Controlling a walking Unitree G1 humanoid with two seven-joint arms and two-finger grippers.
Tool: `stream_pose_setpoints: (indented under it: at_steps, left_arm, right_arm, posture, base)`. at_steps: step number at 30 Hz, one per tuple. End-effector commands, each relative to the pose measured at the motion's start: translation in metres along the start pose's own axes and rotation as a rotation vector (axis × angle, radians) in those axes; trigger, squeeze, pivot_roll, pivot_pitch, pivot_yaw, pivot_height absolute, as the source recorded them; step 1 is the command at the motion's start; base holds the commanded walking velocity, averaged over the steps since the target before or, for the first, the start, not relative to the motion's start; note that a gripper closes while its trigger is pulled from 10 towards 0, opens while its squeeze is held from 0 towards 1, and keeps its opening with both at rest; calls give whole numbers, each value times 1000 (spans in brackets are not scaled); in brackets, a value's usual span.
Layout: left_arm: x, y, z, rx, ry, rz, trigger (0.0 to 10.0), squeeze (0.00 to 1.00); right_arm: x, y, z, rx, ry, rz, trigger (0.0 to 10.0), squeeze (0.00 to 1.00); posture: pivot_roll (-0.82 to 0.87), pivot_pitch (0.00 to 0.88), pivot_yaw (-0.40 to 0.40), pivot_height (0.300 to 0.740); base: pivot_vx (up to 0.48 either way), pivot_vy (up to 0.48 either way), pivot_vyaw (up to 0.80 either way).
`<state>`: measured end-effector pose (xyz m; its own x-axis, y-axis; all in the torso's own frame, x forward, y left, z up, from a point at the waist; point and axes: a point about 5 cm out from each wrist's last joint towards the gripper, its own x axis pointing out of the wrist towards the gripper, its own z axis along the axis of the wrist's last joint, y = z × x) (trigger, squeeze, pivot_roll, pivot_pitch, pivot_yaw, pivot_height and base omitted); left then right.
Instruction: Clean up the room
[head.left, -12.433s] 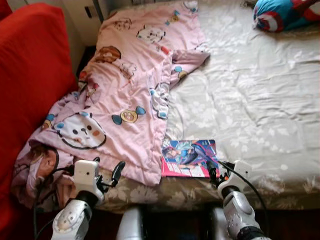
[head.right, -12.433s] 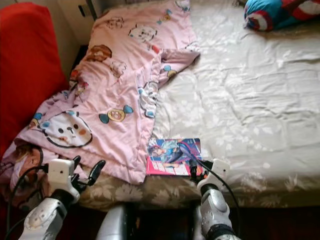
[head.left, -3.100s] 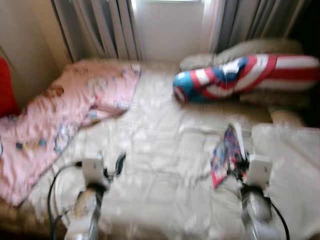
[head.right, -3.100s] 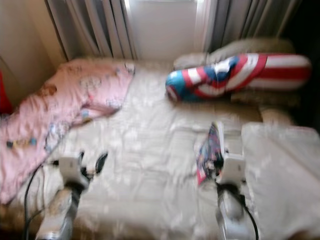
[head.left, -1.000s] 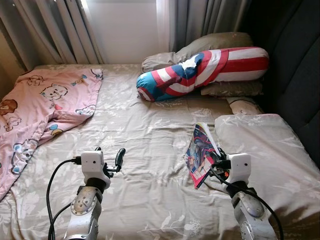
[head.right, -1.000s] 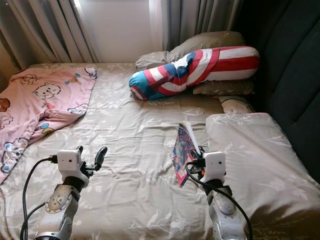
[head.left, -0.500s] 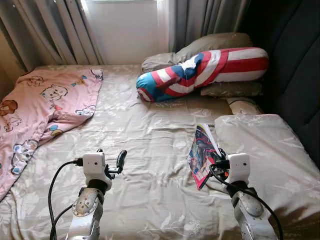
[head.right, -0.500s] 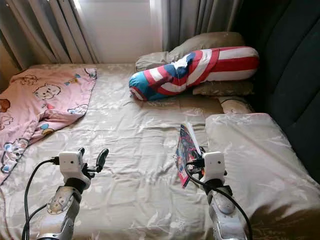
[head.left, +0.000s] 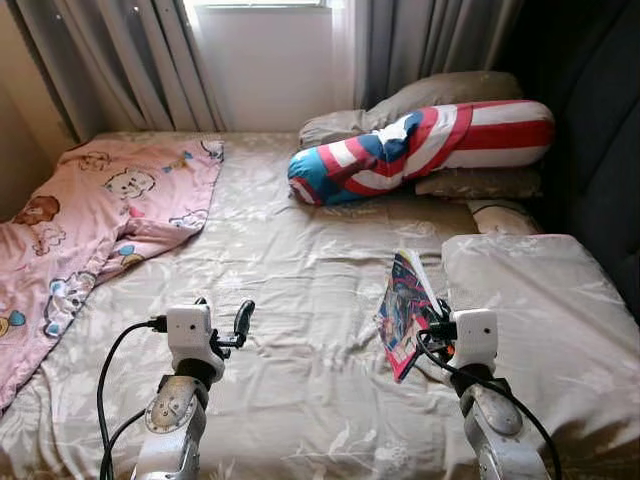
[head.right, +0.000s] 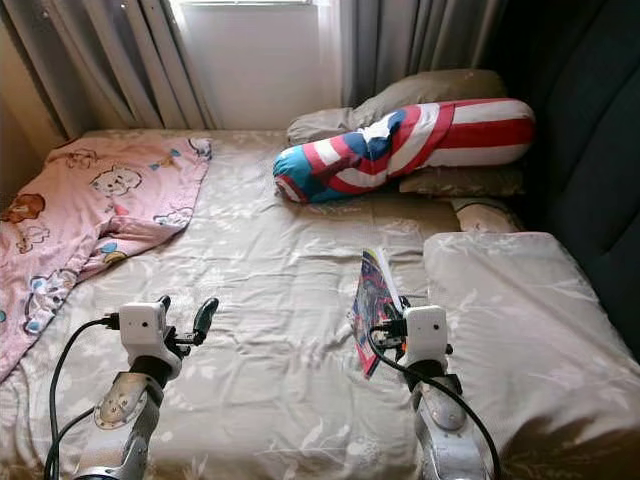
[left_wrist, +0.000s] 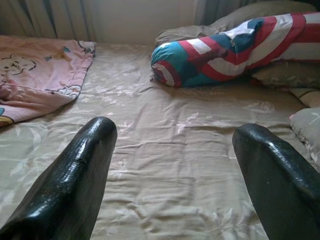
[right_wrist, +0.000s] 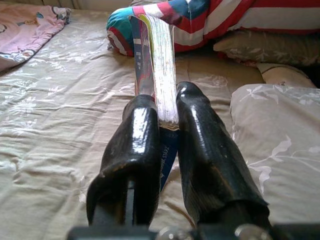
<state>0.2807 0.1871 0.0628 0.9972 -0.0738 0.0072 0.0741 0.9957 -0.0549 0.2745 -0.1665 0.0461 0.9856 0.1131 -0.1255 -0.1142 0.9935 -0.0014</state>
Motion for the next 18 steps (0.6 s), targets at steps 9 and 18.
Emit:
stream_pose_setpoints:
  at_steps: [9,18]
  left_arm:
    - [-2,1,1,10,4,1,10000,0]
    - [-4,1,0,9,7,8,10000,0]
  right_arm:
    - [4,3,9,3,-43,-14,10000,0]
    - [5,4,8,5,-41,-7,10000,0]
  posture:
    - [-62,24,-1,668]
    - [-59,28,-2,668]
  base:
    - [0,0,0]
    - [0,0,0]
